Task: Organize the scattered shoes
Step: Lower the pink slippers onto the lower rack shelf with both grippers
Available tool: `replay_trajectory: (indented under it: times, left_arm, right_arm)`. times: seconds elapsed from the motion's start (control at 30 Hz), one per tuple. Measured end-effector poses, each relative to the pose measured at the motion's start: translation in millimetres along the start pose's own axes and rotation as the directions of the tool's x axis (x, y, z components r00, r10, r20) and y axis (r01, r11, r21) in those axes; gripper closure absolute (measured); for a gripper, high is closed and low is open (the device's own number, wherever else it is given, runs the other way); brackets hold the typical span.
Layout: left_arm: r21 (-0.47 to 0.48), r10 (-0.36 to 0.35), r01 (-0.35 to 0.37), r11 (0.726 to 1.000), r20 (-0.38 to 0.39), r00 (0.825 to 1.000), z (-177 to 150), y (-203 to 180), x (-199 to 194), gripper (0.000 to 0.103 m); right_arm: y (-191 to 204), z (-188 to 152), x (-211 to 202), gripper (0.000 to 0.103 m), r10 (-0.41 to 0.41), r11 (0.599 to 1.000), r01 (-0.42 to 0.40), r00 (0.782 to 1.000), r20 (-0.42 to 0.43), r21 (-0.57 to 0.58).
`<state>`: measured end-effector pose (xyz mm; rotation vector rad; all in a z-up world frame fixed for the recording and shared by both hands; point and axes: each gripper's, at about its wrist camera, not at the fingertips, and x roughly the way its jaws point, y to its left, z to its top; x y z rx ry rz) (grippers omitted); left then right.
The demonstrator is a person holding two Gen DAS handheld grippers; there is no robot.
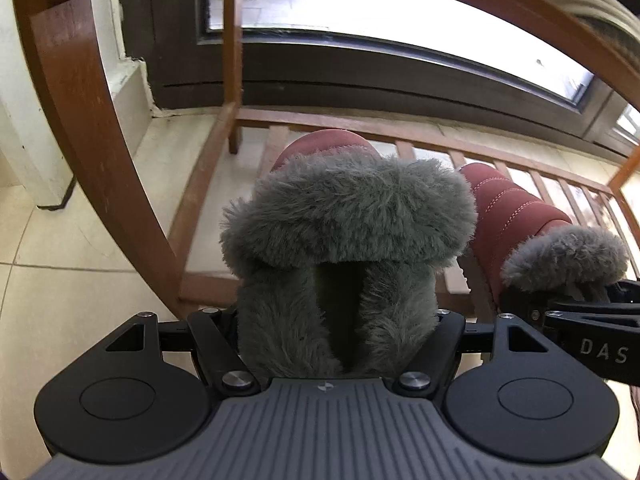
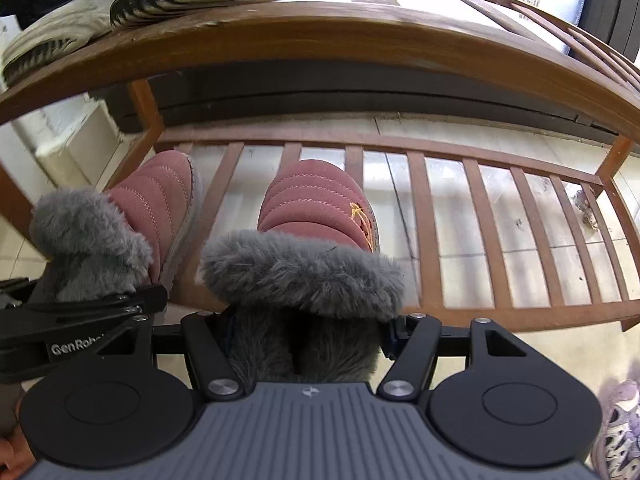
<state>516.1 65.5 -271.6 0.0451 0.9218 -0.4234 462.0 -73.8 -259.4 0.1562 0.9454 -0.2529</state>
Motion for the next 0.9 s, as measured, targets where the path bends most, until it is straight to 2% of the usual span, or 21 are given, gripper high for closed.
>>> replay_trajectory:
  times: [0.3,0.57,0.73,0.9]
  left_arm:
    - [-0.018,0.041,-0.041,0.999,0.006,0.999,7,10,17,0.03]
    - [-0.065,0.042,-0.042,0.997,0.003,0.999,7,16,23,0.028]
    - [-0.07,0.022,-0.021,0.997,0.018,1.0,4,19,13,0.028]
    - [-0.056,0.026,-0.023,0.998,0.043,0.999,3,15,-5,0.028]
  right_arm:
    - [14,7,20,0.033,-0.039,0.997,0.036,0.998,0.044,0.063]
    - [14,4,15,0.027,-0.024,1.0,0.022,0.996,0.09,0.02]
    - [18,1,2,0.016,-0.01,1.0,0.013,0.991,0.131,-0.022]
    - [19,-7,-18,0.016,0.004,0.999,0.004,0.988,0.153,-0.054]
